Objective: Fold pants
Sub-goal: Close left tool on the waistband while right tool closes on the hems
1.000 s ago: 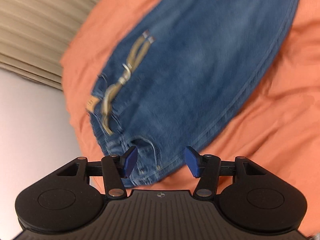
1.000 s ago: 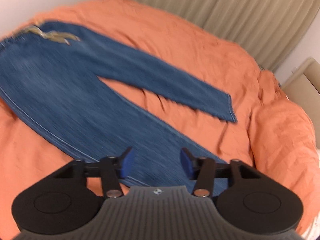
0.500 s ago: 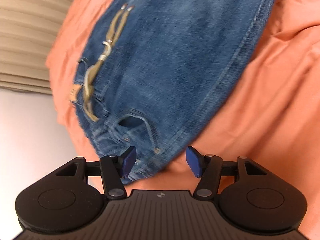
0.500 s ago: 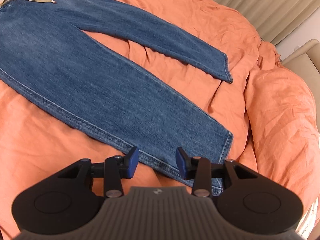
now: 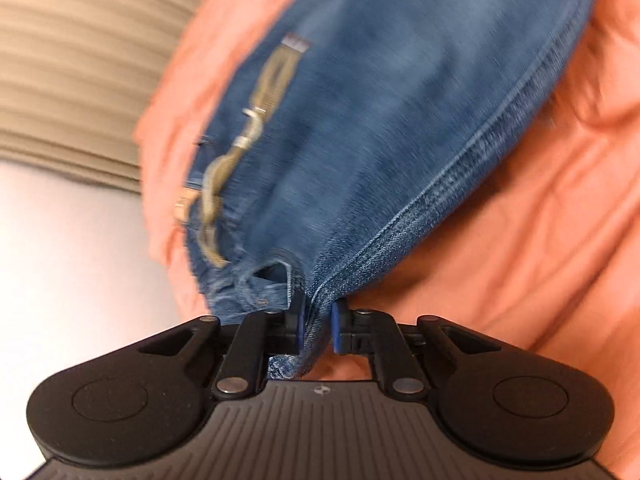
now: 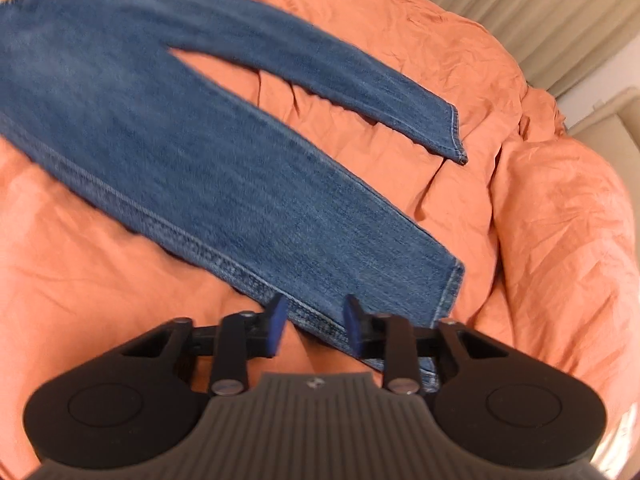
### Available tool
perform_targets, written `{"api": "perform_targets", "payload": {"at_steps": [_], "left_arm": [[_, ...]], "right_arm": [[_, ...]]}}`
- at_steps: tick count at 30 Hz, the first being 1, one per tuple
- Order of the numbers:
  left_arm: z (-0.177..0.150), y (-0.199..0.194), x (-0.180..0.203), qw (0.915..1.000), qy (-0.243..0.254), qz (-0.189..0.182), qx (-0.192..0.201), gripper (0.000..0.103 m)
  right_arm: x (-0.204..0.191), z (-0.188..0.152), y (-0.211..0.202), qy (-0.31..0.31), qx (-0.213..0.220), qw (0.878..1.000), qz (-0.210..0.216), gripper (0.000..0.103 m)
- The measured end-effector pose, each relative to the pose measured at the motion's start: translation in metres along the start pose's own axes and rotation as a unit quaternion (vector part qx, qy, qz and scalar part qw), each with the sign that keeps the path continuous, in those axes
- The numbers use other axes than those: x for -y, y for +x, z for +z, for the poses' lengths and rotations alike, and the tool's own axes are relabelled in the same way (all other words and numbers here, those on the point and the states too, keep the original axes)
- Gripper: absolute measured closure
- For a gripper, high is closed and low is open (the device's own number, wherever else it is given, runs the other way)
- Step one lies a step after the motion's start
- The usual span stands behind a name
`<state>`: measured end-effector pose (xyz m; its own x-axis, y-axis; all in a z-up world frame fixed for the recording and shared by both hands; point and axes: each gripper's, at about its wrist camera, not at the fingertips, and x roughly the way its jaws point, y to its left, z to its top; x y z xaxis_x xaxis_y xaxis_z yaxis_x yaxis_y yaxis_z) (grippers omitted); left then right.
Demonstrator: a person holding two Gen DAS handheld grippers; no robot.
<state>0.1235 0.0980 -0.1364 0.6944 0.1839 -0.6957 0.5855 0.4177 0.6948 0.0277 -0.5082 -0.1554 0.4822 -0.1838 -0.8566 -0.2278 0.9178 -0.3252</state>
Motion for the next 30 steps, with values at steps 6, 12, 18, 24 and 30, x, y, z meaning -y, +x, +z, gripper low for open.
{"api": "perform_targets", "payload": {"at_steps": [6,12,18,24,30], "left_arm": [[0.017,-0.017,-0.024,0.9953,-0.092,0.022,0.023,0.093],[0.019,-0.027,-0.031,0.9909,-0.131,0.023,0.021,0.093],[0.022,-0.026,-0.032,0.9884,-0.150,0.023,0.011,0.093],[0.024,-0.017,-0.037,0.9847,-0.173,0.020,0.007,0.093],[0.018,-0.020,-0.043,0.9776,-0.209,0.014,0.017,0.092]], "right_arm": [[0.006,-0.001,-0.005,0.002,0.029,1.000,-0.005,0.079],[0.006,-0.006,-0.005,-0.046,0.013,0.998,0.037,0.079],[0.000,-0.016,0.006,-0.107,-0.009,0.993,0.046,0.079],[0.004,-0.017,0.012,-0.134,-0.001,0.991,0.027,0.070],[0.007,-0.014,0.023,-0.122,0.010,0.991,0.048,0.101]]}}
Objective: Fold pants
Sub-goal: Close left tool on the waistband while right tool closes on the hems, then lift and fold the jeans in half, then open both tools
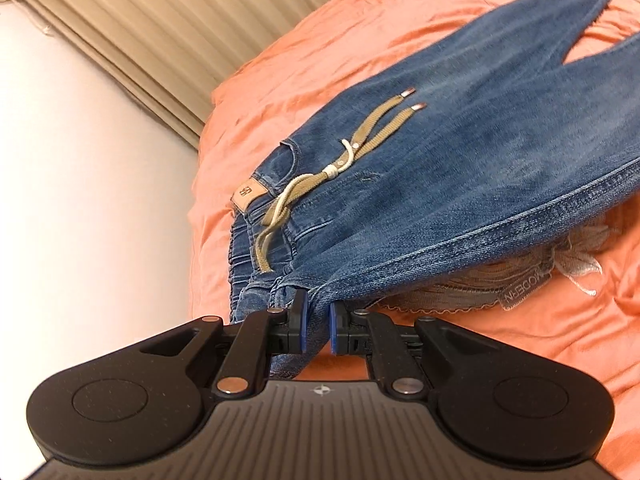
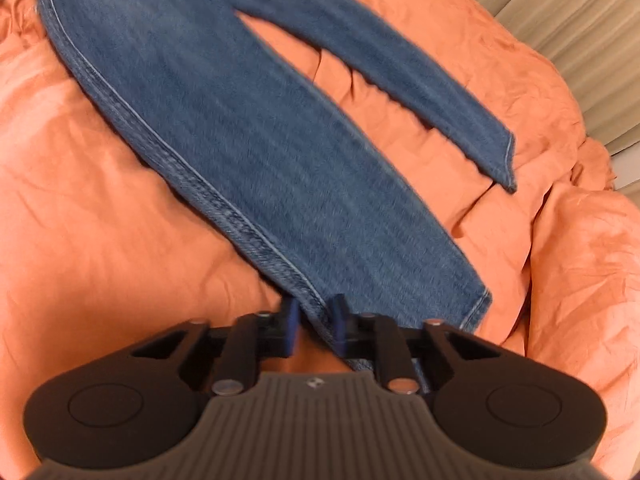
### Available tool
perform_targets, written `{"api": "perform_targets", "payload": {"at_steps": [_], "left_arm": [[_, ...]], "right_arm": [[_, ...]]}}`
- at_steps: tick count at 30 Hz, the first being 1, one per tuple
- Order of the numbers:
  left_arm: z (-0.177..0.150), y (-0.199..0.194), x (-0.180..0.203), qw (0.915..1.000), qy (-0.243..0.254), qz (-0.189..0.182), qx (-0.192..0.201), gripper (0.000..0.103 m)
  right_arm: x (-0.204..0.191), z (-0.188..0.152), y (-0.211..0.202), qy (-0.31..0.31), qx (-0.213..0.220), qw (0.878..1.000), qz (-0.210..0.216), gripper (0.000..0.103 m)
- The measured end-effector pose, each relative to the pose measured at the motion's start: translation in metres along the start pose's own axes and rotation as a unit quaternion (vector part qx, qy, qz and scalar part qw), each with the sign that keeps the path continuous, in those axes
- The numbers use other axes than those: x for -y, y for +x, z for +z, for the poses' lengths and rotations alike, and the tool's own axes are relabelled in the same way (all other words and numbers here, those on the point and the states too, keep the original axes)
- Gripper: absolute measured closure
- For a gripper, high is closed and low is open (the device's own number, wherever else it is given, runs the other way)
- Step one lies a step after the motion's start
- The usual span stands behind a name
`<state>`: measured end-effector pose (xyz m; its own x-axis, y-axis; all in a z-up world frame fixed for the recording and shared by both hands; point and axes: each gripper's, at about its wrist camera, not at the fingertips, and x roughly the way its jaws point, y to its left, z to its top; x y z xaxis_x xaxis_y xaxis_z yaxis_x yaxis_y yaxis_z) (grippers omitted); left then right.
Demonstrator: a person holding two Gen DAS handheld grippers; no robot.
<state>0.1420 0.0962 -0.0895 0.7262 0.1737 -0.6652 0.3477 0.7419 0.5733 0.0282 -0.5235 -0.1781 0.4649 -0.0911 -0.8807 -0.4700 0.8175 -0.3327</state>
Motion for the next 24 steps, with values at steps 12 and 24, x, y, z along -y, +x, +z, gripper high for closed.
{"api": "perform_targets", "payload": {"at_steps": [12,24], "left_arm": [[0.065,-0.005,-0.059,0.9963,-0.075,0.013,0.039,0.093],[0.175,0.089,-0.086,0.9964,-0.080,0.025,0.000,0.093]], "right_arm": [[0.061,0.074,-0.031,0.026,0.082,0.987,-0.138,0.103],[0.158,0.214,0.063,0.035,0.071,0.976,-0.202,0.103]]}}
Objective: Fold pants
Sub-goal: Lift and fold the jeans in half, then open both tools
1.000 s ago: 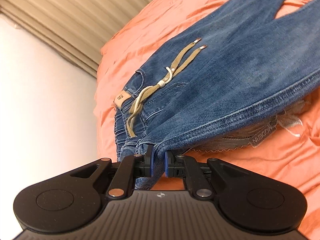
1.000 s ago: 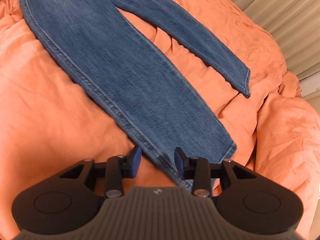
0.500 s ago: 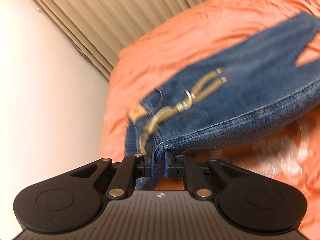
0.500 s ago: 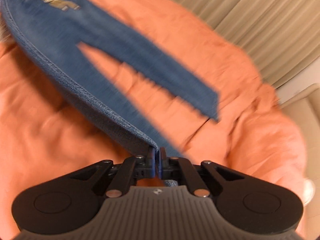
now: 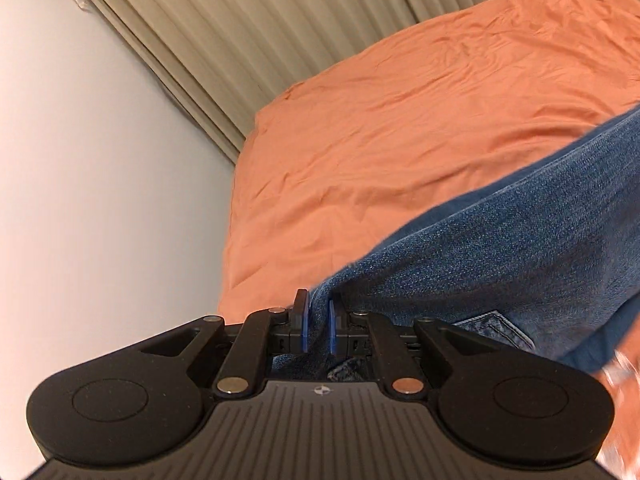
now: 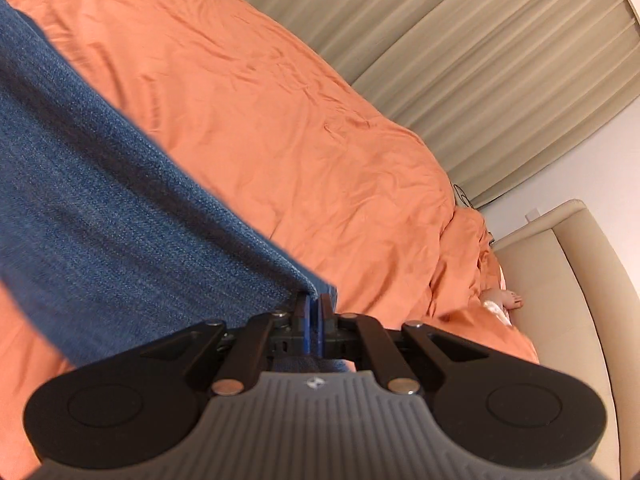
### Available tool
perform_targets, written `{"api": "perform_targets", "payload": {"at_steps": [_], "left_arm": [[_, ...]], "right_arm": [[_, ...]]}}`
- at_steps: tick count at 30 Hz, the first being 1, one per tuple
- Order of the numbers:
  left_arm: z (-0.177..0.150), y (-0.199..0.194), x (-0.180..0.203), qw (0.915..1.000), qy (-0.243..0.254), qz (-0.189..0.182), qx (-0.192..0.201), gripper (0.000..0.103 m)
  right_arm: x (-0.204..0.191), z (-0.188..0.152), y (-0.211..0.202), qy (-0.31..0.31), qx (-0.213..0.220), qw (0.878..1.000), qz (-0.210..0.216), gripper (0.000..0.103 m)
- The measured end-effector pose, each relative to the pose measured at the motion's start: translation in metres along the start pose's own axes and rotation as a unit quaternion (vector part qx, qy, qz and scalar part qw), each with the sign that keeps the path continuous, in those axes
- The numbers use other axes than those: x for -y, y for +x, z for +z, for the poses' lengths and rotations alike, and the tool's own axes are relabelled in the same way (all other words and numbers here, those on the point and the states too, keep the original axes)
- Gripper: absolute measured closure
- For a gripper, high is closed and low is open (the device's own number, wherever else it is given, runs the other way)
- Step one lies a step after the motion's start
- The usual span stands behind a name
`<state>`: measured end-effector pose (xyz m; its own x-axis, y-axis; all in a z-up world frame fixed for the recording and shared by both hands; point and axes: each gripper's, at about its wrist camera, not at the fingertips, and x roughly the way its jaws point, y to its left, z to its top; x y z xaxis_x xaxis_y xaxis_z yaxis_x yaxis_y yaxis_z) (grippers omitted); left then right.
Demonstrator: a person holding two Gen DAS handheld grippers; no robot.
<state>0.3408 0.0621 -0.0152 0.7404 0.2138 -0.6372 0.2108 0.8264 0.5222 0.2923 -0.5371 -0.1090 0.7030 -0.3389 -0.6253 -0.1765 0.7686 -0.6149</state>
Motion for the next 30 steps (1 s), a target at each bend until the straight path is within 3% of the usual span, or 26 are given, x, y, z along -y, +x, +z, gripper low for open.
{"api": "perform_targets", "payload": {"at_steps": [7,16,20,26,28,30], "left_arm": [[0.020,0.090,0.027,0.9988,0.024,-0.001,-0.043,0.093],[0.009,0.174,0.058,0.9960,0.038,-0.017,-0.079,0.092],[-0.002,0.171,0.061,0.9969,0.041,-0.014,-0.065,0.093],[0.005,0.121,0.040,0.9996,0.029,-0.007,0.002,0.093],[0.016,0.118,0.035,0.9988,0.046,-0.020,0.000,0.093],[0.022,0.132,0.037,0.9970,0.066,-0.029,-0.027,0.093]], "right_arm": [[-0.014,0.046,0.103,0.008,-0.026,1.000,-0.005,0.103],[-0.062,0.056,0.201,-0.026,-0.082,0.996,0.006,0.103],[-0.077,0.048,0.214,-0.035,-0.091,0.995,0.011,0.103],[-0.065,0.037,0.197,-0.040,-0.080,0.996,0.012,0.103],[-0.061,0.035,0.190,-0.046,-0.079,0.996,0.008,0.103],[-0.057,0.037,0.189,-0.041,-0.077,0.996,0.001,0.103]]}}
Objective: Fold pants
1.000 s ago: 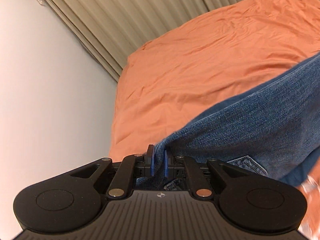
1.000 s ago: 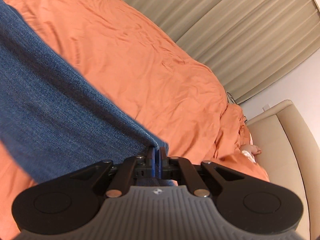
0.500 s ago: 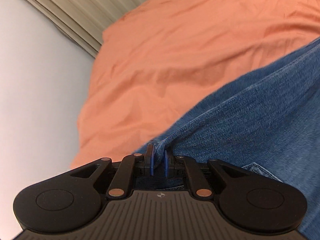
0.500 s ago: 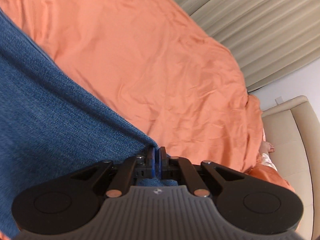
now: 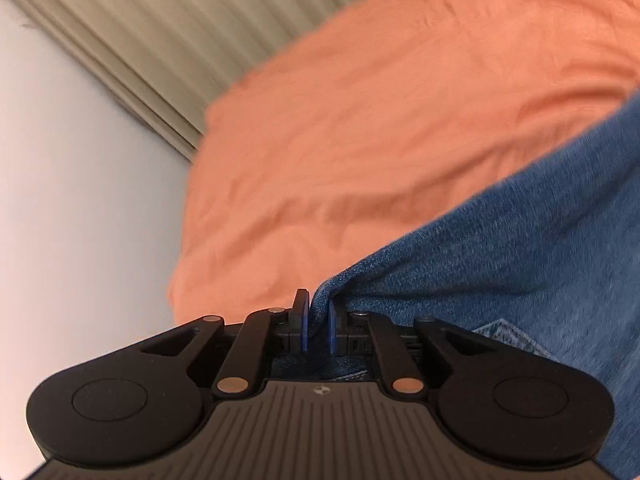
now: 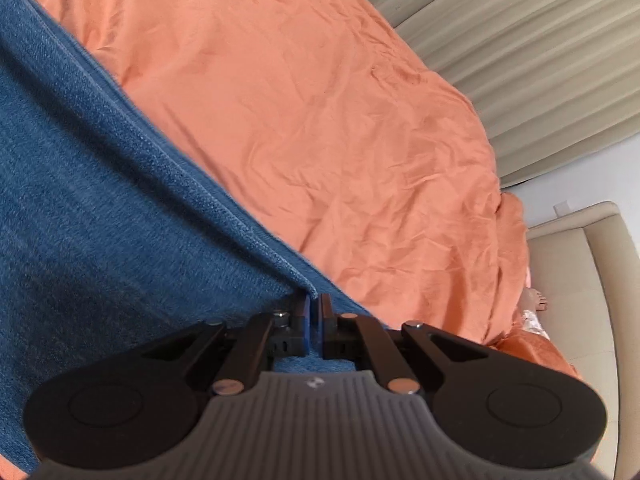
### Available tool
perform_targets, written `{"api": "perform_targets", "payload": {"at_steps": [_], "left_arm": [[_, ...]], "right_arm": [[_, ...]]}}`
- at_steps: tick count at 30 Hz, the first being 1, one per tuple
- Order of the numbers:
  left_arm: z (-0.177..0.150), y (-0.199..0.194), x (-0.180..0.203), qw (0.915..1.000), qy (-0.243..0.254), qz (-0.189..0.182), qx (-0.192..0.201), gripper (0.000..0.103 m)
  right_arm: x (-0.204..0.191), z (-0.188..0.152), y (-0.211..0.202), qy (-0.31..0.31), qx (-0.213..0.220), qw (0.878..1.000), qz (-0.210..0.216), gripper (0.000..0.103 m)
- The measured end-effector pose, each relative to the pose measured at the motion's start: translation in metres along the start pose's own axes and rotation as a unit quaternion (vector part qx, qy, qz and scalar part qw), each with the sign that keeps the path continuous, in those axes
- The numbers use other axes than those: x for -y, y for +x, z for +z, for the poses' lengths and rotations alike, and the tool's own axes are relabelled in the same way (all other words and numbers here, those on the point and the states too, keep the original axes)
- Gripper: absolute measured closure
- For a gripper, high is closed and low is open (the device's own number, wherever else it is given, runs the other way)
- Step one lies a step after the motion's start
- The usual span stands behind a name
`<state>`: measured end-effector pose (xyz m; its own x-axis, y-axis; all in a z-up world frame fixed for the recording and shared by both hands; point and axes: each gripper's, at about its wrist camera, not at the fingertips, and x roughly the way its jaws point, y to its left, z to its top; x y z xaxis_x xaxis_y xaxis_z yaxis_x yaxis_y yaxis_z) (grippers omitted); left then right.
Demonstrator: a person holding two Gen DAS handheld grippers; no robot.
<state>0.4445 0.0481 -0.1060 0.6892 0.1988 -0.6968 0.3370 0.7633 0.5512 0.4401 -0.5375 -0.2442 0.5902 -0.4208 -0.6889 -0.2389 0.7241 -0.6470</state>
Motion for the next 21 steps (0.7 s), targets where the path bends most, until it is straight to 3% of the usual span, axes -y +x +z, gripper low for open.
{"api": "perform_targets", "payload": {"at_steps": [4,6,9,10,11,14,15,17,18,20,21], "left_arm": [[0.004,0.033,0.010,0.9995,-0.001,-0.005,-0.031,0.091],[0.004,0.046,0.014,0.9990,-0.006,-0.006,-0.044,0.084],[0.004,0.057,0.007,0.9983,-0.033,0.002,-0.048,0.053],[0.005,0.061,0.003,0.9983,-0.035,0.015,-0.044,0.031],[0.005,0.061,0.002,0.9984,-0.033,0.026,-0.038,0.018],[0.008,0.055,-0.009,0.9980,-0.053,0.005,-0.034,0.014],[0.009,0.053,-0.015,0.9972,-0.067,-0.005,-0.034,0.013],[0.007,0.042,-0.028,0.9941,-0.101,-0.019,-0.034,0.013],[0.005,0.036,-0.034,0.9915,-0.122,-0.024,-0.040,0.013],[-0.005,0.015,-0.050,0.9854,-0.161,-0.037,-0.040,0.013],[-0.011,0.003,-0.058,0.9818,-0.181,-0.043,-0.037,0.013]], "right_arm": [[-0.002,0.010,0.004,0.028,-0.006,1.000,-0.011,0.103],[-0.006,0.014,0.013,0.027,-0.018,0.999,-0.011,0.103],[-0.015,0.016,0.024,0.013,-0.030,0.999,-0.012,0.103],[-0.017,0.016,0.027,0.011,-0.033,0.999,-0.011,0.103],[-0.019,0.016,0.029,0.012,-0.035,0.999,-0.010,0.103],[-0.020,0.016,0.033,0.020,-0.043,0.999,0.000,0.103],[-0.020,0.015,0.034,0.023,-0.043,0.999,0.001,0.099],[-0.017,0.014,0.030,0.034,-0.040,0.999,0.005,0.077],[-0.015,0.014,0.027,0.042,-0.037,0.998,0.001,0.058],[-0.008,0.011,0.013,0.070,-0.018,0.997,0.005,0.043],[-0.005,0.009,0.004,0.087,-0.010,0.996,0.012,0.043]]}}
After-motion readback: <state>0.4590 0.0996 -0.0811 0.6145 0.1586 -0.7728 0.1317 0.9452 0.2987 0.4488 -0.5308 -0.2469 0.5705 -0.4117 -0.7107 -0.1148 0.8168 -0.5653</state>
